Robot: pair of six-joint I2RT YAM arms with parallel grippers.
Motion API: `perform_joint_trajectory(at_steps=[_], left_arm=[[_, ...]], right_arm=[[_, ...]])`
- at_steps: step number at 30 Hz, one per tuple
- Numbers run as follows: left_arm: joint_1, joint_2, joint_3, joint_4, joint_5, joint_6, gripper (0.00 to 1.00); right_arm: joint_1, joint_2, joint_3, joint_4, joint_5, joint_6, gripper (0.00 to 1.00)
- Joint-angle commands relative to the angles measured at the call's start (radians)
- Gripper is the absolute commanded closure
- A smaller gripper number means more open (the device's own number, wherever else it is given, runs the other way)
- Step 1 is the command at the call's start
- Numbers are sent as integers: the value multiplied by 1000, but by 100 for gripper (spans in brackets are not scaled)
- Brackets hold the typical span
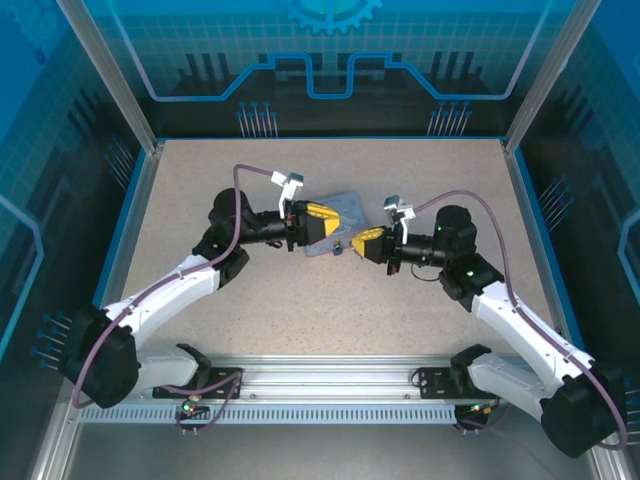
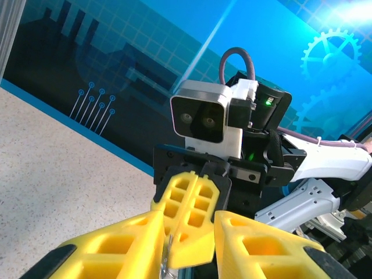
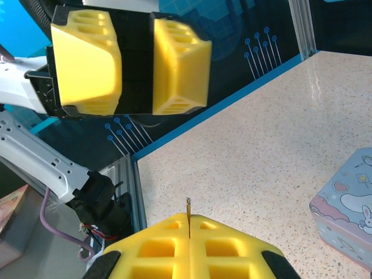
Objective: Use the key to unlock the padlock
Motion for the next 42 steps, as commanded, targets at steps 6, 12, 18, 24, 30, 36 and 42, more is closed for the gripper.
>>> perform_joint_trajectory(at_steps=[6,12,18,24,30,36,42], left_arm=[[-36,65,43,78,55,-28,73],[-44,88,43,94,62,-37,76],[-51,100,43,94,68,-37,79],[-54,99,42,81,69,-23,86],[-56,96,36,68,67,-13,97],[-60,92,36,47,62,8,96],[-62,93,34,33,59,20,92]], right_arm=[[32,25,49,11,-20,-27,100],[36,24,54,31,-14,-8,100],[38,22,63,31,-6,2,100],[39,25,66,25,10,6,99],[38,26,60,26,32,19,99],[38,33,55,34,53,44,99],[36,33,57,26,64,49,99]])
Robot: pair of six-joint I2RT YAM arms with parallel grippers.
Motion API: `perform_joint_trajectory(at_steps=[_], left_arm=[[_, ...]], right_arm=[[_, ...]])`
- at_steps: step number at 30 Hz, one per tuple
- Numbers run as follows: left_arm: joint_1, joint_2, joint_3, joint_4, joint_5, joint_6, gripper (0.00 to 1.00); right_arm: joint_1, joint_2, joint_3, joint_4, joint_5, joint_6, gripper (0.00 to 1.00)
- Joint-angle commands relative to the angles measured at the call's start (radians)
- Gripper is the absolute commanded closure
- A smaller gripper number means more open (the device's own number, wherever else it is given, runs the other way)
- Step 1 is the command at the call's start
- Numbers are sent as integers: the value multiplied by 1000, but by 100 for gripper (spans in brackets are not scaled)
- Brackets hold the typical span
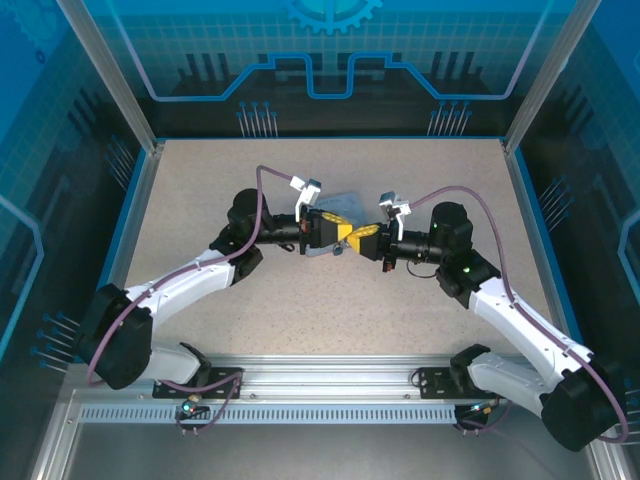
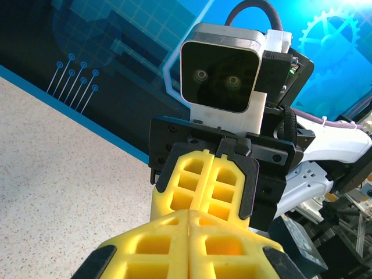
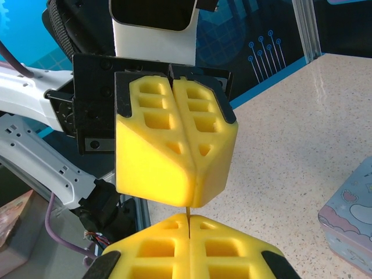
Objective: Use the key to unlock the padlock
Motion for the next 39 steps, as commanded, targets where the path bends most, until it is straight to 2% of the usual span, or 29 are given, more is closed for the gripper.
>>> perform_joint_trajectory(at_steps=[1,4,7,12,21,24,27,31,39], left_arm=[[-15,-5,24,-12,26,33,92],[-16,-6,25,-14,25,37,92],[-16,-5,25,-15,26,39,86],[-17,-5,22,-15,24,41,86],[-17,-7,26,-24,15,48,100],[-17,-14,27,-28,-7,48,100],[-17,-29,24,-25,-68,40,100],[-25,-53,3,51,-185,-4,100],[-70,-48,-35,299,-354,-100,100]], right_arm=[[9,5,24,7,42,15,99],[8,5,23,6,47,15,99],[5,7,23,4,50,19,99],[3,9,22,3,52,21,99],[3,12,28,-10,41,20,97],[-4,4,23,-17,37,21,90],[-29,-35,-21,31,18,53,77],[-81,-111,-116,211,-8,150,56],[-121,-98,-193,546,-17,329,35]])
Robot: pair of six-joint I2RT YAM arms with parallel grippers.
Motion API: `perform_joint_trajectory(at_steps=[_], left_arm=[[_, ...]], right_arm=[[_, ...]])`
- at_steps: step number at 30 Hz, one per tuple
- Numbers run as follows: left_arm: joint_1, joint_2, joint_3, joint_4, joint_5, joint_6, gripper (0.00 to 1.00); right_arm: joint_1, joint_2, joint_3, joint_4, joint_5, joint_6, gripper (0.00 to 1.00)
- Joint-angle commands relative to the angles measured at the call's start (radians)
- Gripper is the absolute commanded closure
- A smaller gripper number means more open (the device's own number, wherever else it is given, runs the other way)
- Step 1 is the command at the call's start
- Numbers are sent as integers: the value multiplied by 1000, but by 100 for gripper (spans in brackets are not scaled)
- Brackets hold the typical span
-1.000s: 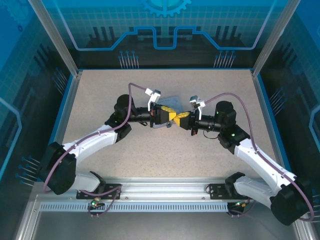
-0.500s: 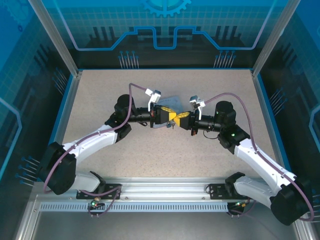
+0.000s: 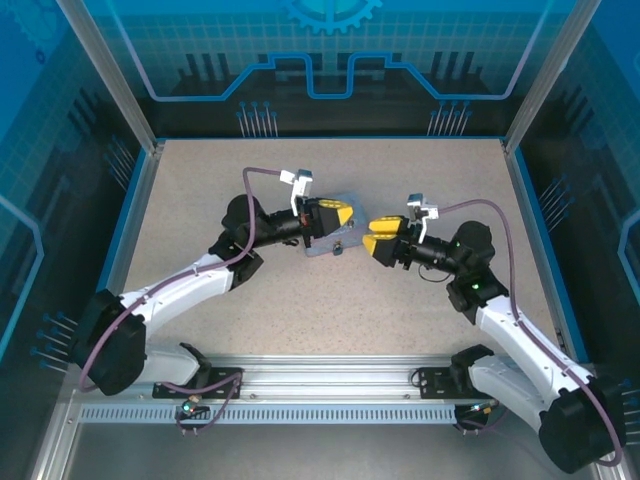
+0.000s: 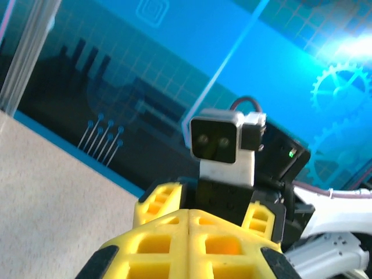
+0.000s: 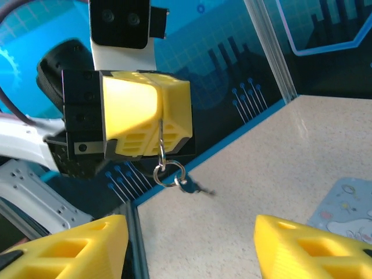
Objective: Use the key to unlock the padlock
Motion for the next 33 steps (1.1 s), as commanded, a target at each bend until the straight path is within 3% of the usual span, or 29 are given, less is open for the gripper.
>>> perform_joint_trajectory(at_steps=[1,11,26,33], left_arm=[[-34,-8,-24,172,-113,-61,100],[-96,9,-18,200,-228,-79,100],[-98,36,4,196,-215,-92,100],[-99,19,-3,179,-238,-71,100]], right_arm=[[-11,24,-11,258,-12,117,33],[14,113,57,418,0,200,31],[67,176,91,420,9,199,62],[67,142,63,369,17,182,67]])
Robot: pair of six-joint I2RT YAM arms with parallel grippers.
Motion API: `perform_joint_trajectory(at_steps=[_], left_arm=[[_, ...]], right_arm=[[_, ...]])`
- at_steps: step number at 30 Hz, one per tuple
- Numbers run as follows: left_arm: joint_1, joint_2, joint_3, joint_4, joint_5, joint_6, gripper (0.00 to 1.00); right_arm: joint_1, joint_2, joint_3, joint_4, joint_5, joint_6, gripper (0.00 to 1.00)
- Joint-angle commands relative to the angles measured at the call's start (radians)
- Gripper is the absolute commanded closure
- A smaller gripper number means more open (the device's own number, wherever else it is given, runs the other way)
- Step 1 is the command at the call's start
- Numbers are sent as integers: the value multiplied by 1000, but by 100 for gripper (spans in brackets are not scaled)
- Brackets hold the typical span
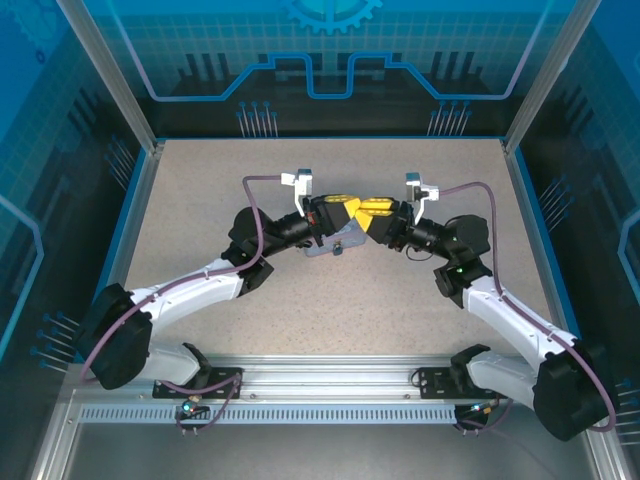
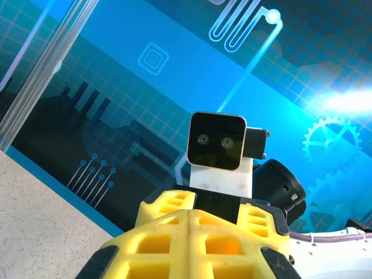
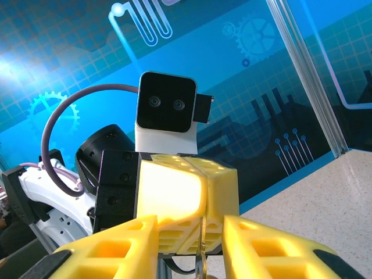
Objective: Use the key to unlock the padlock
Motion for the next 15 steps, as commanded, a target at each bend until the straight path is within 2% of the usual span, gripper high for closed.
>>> perform_joint_trajectory(at_steps=[1,15], left_arm=[[-5,-17,9,24,-29,23,100],[-4,-22,14,5,-36,37,100]], right_arm=[[11,-40,-21,-14,5,-20,68],[12,-59,-37,-51,10,-26,80]])
